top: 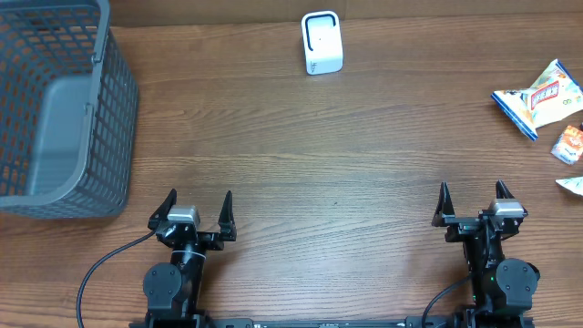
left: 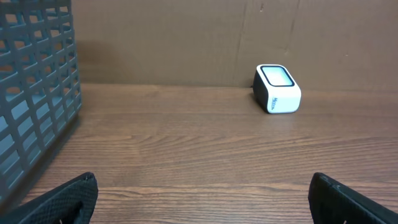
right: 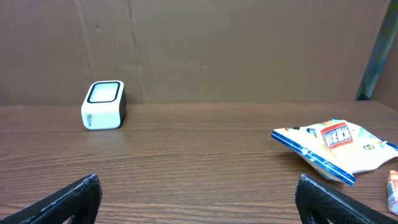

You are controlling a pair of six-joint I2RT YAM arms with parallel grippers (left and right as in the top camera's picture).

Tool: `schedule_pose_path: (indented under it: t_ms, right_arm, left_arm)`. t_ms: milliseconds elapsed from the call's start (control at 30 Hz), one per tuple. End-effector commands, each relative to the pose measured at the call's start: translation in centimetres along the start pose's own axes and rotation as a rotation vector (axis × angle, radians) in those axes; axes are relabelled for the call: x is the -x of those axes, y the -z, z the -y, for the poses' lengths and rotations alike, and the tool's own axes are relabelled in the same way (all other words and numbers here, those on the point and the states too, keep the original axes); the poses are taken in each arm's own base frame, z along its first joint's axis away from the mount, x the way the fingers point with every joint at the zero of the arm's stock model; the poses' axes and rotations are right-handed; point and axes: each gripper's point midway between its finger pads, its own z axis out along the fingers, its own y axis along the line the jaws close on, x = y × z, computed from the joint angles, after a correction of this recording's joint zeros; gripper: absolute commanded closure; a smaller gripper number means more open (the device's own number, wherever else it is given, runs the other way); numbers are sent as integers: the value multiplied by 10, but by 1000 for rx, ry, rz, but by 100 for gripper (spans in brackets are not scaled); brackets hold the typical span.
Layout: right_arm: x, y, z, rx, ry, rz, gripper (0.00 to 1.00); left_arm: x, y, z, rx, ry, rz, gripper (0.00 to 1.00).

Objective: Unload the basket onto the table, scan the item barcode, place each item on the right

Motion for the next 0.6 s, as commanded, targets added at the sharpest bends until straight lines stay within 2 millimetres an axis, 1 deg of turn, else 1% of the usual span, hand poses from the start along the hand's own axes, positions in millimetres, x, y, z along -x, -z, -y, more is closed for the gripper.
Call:
schedule_pose_path:
  t_ms: [0,167,333,400,567]
  right_arm:
    - [-1,0,3,-12,1,9,0]
    - [-1,0,3,-12,1,8,0]
    - [-1,0,3,-12,1,8,0]
    - [-1,0,3,-12,1,8,0]
    - [-1,0,3,-12,1,8,0]
  left_arm:
    - [0,0,-6,29,4,4,0]
    - [-1,1,-9,47,2,4,0]
    - [-1,1,-10,57,-50,1,0]
    - [0,1,-15,85,-49,3,0]
    - [0,1,-19,108,-29,6,0]
